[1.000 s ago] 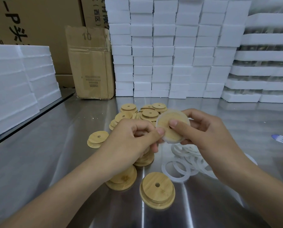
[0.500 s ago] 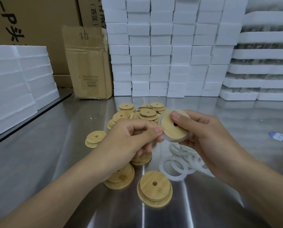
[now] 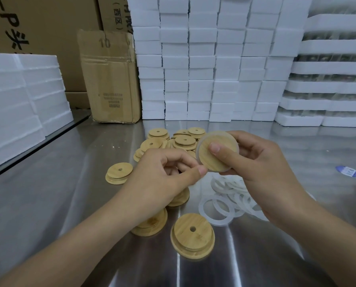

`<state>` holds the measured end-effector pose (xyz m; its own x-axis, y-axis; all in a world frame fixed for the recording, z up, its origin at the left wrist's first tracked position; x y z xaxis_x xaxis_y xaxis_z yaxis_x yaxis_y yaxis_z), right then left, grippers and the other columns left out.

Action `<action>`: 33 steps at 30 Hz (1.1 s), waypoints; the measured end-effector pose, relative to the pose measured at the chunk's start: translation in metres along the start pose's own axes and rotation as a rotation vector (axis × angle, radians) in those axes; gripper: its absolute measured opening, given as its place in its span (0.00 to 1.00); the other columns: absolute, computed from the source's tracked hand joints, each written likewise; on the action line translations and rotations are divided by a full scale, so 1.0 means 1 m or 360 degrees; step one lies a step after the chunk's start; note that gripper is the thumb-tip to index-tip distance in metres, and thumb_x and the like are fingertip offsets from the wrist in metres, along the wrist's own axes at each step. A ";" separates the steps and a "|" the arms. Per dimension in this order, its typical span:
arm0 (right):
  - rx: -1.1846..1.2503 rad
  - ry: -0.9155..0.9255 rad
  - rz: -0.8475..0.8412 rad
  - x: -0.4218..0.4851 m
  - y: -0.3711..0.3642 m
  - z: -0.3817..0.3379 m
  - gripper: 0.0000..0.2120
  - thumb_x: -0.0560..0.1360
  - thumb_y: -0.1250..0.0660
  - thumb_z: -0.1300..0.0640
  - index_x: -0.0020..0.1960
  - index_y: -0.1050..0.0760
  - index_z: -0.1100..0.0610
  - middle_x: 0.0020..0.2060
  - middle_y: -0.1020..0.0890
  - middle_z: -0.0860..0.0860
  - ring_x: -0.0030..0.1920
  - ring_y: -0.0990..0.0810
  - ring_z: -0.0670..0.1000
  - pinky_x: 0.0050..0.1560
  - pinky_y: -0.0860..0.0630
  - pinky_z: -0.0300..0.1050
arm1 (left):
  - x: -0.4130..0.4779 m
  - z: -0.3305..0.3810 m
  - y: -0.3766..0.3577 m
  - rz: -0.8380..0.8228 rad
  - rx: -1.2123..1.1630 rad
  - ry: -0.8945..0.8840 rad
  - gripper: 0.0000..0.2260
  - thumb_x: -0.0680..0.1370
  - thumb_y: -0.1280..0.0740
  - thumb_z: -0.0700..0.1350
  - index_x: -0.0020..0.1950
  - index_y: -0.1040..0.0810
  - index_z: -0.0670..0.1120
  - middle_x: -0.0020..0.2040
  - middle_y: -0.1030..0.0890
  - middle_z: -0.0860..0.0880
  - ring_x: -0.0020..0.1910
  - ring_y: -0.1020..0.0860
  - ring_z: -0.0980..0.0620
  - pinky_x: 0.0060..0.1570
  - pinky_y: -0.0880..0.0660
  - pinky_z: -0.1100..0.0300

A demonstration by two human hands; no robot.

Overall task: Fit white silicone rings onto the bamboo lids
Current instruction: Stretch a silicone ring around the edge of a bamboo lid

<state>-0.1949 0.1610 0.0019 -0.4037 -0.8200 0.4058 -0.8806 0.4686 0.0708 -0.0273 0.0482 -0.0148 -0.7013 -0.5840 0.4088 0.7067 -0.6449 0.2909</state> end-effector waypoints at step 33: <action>0.0400 -0.0229 0.0208 -0.007 -0.006 0.010 0.09 0.78 0.25 0.51 0.55 0.12 0.52 0.49 0.10 0.54 0.49 0.10 0.52 0.45 0.17 0.37 | -0.004 0.001 -0.009 0.0204 -0.0289 0.0399 0.04 0.80 0.25 0.44 0.52 0.11 0.49 0.29 0.23 0.53 0.26 0.30 0.59 0.26 0.34 0.71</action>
<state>-0.1896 0.1603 -0.0105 -0.5327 -0.8046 0.2622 -0.8454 0.4919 -0.2081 -0.0307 0.0571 -0.0182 -0.6251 -0.7545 0.2001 0.7781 -0.6227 0.0829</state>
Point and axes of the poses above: each hand's wrist, its own x-axis towards the middle knuckle, its own y-axis out of the back of the hand, z = x × y, the point moved 2 cm from there along x, towards the middle knuckle
